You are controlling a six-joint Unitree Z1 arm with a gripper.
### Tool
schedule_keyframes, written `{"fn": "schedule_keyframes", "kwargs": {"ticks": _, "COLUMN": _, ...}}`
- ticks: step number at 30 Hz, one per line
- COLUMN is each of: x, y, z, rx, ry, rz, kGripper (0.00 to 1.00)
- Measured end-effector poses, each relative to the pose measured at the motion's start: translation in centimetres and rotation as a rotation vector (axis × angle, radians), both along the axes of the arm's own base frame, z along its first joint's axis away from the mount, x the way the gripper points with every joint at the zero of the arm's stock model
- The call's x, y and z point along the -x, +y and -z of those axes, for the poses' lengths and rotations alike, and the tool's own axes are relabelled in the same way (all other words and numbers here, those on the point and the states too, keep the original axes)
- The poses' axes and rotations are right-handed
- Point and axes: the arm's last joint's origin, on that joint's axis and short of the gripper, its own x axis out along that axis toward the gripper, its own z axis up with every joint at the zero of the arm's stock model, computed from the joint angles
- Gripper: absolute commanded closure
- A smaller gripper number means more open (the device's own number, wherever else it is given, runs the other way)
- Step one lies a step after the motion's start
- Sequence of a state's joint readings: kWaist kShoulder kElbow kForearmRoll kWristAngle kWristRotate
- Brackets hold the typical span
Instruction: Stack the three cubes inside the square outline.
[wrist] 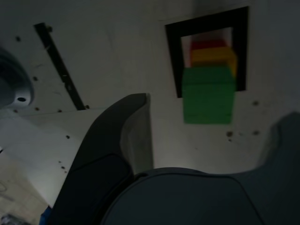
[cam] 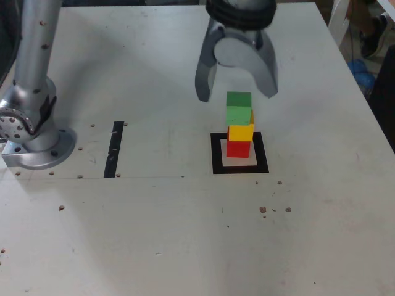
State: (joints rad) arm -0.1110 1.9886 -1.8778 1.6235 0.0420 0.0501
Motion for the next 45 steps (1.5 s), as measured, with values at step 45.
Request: {"fn": "schedule_keyframes", "kwargs": {"ticks": 45, "x": 20.1, "y": 2.9, "z": 11.2, "rx": 0.002, "ry": 0.218, "rz": -0.032, "kGripper": 0.00}}
